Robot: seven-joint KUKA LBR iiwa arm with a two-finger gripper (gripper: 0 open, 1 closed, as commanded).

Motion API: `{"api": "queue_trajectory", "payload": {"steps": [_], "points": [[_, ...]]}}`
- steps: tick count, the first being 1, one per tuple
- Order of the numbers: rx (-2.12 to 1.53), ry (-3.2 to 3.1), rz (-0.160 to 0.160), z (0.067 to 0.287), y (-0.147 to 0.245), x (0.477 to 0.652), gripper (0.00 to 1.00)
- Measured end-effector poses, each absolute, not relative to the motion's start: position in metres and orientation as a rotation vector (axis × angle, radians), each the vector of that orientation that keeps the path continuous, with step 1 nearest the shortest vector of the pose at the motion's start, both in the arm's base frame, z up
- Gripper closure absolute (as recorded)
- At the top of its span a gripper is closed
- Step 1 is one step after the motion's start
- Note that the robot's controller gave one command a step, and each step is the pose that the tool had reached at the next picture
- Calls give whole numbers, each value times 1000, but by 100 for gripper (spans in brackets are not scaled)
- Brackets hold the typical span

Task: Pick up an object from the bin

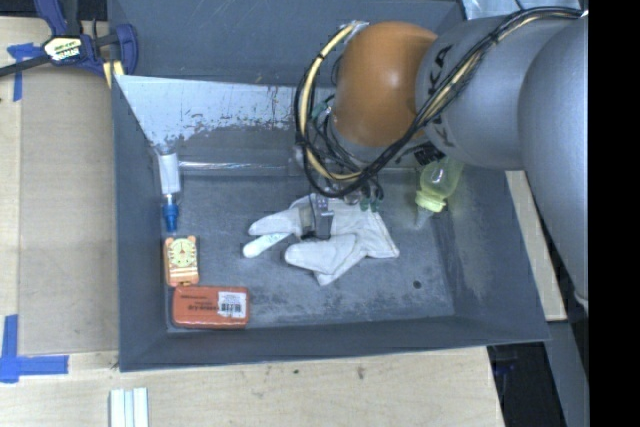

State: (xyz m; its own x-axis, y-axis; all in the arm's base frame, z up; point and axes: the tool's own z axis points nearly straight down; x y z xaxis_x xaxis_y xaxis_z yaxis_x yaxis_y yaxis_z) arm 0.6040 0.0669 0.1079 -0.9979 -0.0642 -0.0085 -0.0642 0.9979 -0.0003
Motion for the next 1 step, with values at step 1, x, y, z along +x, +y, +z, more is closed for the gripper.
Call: {"api": "queue_trajectory", "payload": {"steps": [1], "points": [[-83, 3144, 0, 78, 83, 602, 0]]}}
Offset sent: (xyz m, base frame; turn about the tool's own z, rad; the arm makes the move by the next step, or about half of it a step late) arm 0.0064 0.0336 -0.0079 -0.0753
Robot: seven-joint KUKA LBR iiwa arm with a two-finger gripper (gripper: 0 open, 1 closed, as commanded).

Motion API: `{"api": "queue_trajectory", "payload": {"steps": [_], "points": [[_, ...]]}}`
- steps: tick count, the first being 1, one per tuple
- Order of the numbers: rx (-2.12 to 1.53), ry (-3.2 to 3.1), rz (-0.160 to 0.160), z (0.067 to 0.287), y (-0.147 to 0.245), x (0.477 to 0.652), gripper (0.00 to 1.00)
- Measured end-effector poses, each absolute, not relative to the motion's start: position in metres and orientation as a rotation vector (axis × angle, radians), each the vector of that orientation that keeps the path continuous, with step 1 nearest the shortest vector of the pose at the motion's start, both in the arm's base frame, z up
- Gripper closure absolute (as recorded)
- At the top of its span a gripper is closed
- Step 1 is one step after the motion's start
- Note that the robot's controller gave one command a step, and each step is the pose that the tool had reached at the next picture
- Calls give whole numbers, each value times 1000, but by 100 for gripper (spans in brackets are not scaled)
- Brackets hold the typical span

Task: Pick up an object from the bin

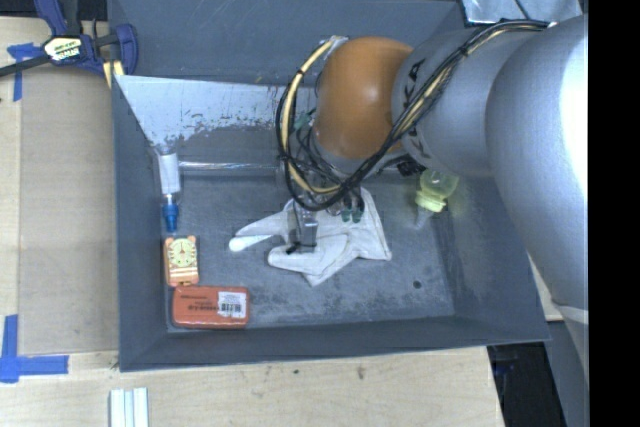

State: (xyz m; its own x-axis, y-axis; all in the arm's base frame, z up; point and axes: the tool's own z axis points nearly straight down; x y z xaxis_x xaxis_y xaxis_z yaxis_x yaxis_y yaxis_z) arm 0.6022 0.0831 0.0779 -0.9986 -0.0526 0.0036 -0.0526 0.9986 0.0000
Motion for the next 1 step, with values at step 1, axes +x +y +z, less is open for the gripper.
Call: {"api": "queue_trajectory", "payload": {"steps": [1], "points": [[218, -3139, 1, 100, 98, 611, 0]]}}
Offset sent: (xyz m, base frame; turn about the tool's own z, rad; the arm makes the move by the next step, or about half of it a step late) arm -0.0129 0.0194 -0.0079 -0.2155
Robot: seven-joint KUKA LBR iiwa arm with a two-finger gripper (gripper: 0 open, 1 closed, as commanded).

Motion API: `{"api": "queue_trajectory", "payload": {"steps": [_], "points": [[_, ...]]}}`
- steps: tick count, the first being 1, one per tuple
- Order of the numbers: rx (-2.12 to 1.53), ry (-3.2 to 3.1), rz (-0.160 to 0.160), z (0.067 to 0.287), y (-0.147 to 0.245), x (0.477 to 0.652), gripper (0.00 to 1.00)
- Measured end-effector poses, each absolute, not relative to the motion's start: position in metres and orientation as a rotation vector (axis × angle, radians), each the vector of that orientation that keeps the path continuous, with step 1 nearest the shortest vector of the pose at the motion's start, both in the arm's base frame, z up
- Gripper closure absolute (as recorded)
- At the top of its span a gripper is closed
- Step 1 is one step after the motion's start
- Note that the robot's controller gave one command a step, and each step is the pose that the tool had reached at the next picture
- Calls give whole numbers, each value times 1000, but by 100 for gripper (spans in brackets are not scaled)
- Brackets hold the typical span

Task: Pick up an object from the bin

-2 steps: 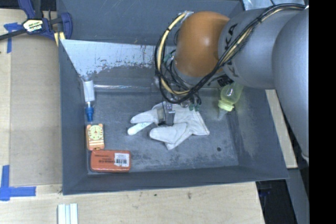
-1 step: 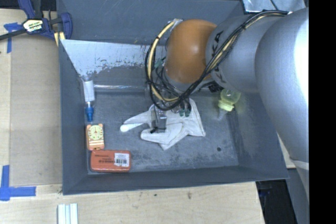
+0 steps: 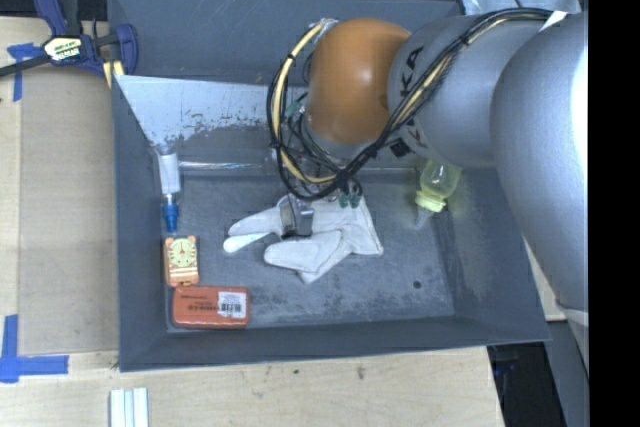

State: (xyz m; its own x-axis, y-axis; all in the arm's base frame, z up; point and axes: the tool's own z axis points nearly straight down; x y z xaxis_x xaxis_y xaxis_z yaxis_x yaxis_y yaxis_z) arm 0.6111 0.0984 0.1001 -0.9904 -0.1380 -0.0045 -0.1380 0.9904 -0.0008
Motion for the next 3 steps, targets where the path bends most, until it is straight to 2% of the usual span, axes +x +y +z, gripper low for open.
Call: {"api": "queue_trajectory", "payload": {"steps": [1, 2, 3], "points": [[-419, 3109, -1, 72, 102, 592, 0], [-320, 3122, 1, 73, 117, 600, 100], [-321, 3122, 1, 73, 117, 600, 100]]}}
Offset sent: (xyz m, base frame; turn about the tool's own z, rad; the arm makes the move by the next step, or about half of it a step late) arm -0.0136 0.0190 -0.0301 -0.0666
